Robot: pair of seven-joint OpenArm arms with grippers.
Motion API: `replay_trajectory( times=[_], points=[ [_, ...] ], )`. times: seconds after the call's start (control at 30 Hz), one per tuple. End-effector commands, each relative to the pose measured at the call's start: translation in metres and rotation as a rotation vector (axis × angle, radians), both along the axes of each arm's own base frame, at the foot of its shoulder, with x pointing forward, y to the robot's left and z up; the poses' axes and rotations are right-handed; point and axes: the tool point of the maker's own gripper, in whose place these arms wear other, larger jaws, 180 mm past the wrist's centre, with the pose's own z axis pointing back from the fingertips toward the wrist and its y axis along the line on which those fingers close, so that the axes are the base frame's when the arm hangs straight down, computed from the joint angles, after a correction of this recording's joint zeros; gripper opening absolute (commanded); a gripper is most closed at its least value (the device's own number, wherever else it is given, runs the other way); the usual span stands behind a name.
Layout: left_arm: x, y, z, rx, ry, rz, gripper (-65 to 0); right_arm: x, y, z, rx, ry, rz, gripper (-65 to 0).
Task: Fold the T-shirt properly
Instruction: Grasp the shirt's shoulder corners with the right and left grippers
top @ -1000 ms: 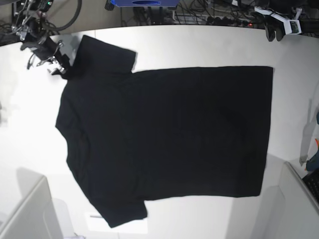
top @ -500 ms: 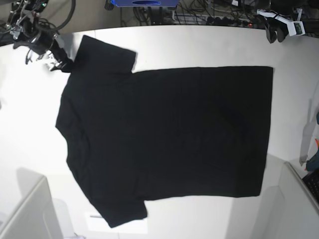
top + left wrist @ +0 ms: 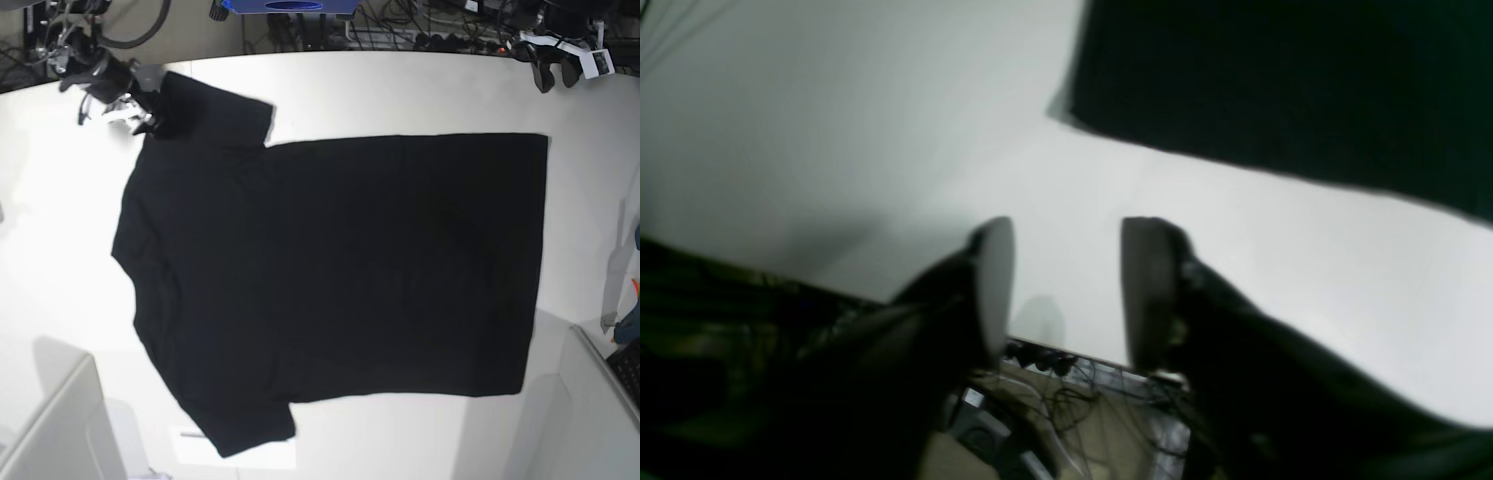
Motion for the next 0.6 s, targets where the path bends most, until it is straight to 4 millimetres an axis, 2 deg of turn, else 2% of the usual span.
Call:
replay_trajectory(
  times=[0.0,0.1,0.27,0.3,0.37,0.5,0.57],
  points=[
    [0.003,0.005,0.006,0.000,-0.027,0.011,-31.4,-0.018,0.000,-0.011,-0.028,0.075,0.026,-24.5],
    [0.000,0.007,0.002,-0.049,-0.031,0.057,-29.1,-0.022,0.007,-0.011,-0.031,0.052,0.077,-25.2],
    [0.011,0.003,0.000,-0.082,-0.042,0.062,-28.8,-0.026,0.004,-0.022,-0.026,0.065,0.074,-26.7],
    [0.012,0.001,-0.004,-0.108,-0.024,0.068,-28.3,-0.029,0.003,-0.026,-0.024,0.074,0.065,-29.3],
    [0.019,-0.001,-0.009,-0.163,0.001,0.081,-28.1,-0.031,0.002,-0.033,-0.014,0.088,0.054,-38.6],
    [0.029,0.011,-0.012,-0.256,0.027,0.146,-28.1,-0.029,0.009,-0.035,0.007,0.046,0.117,-65.0],
    [0.035,0.015,-0.011,-0.296,0.025,0.170,-28.0,-0.031,0.010,-0.039,0.014,0.050,0.122,-65.0]
  ],
)
